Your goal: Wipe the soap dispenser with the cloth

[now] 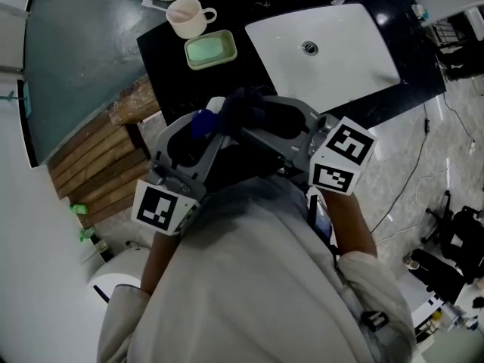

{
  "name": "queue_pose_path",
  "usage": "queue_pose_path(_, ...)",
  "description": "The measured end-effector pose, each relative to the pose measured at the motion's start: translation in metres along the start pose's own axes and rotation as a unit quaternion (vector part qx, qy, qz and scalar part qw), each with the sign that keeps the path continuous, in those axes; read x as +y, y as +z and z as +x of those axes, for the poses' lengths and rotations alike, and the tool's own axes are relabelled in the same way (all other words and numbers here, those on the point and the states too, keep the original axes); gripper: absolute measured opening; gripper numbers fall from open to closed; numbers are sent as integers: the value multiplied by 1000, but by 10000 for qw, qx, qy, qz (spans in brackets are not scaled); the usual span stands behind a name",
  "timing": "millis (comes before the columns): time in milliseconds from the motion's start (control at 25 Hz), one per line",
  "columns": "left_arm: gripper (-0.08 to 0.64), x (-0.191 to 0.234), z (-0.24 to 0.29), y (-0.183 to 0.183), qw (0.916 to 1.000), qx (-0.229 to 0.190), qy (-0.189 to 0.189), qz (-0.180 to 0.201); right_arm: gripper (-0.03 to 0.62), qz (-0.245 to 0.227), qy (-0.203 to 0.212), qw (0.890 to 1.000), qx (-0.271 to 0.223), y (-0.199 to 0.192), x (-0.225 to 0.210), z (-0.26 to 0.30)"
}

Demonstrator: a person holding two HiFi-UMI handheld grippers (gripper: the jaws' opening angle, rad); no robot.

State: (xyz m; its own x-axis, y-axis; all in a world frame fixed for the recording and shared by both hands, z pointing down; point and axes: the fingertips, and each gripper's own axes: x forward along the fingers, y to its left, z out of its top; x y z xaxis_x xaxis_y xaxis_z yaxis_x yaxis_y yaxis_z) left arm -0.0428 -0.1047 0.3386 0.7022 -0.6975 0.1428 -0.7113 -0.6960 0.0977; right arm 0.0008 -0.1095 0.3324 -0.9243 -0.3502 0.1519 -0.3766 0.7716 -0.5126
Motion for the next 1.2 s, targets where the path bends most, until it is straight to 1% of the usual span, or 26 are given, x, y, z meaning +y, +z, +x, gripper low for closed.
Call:
queue_pose_path(80,129,1,1,3,9999,-90,37,-33,150,35,-19,10000,-33,0,-2,-2)
queue_pose_path(200,129,-1,4,3,9999,-110,24,-123,150,65,-56,9999,-71,-1,-5,-6)
queue_pose_path(360,129,1,6,8,9991,-274,-12,-336,149,90,-114,9998,-125,0,-8,-9)
queue_pose_path(480,129,3,6,10,9985,-340,-14,-424,150,89,-153,9997,-142,1,-10,-12)
queue_pose_path(880,130,4,1,8,9987,-324,-13,-405,150,30,-211,9997,-120,0,-11,-14)
queue_pose_path(1040,153,2,-1,5,9992,-242,-59,-317,150,33,-219,9997,-135,2,-12,-16)
queue_pose_path(1200,160,0,-2,4,9991,-240,-108,-345,150,28,-275,9994,-212,7,-14,-22)
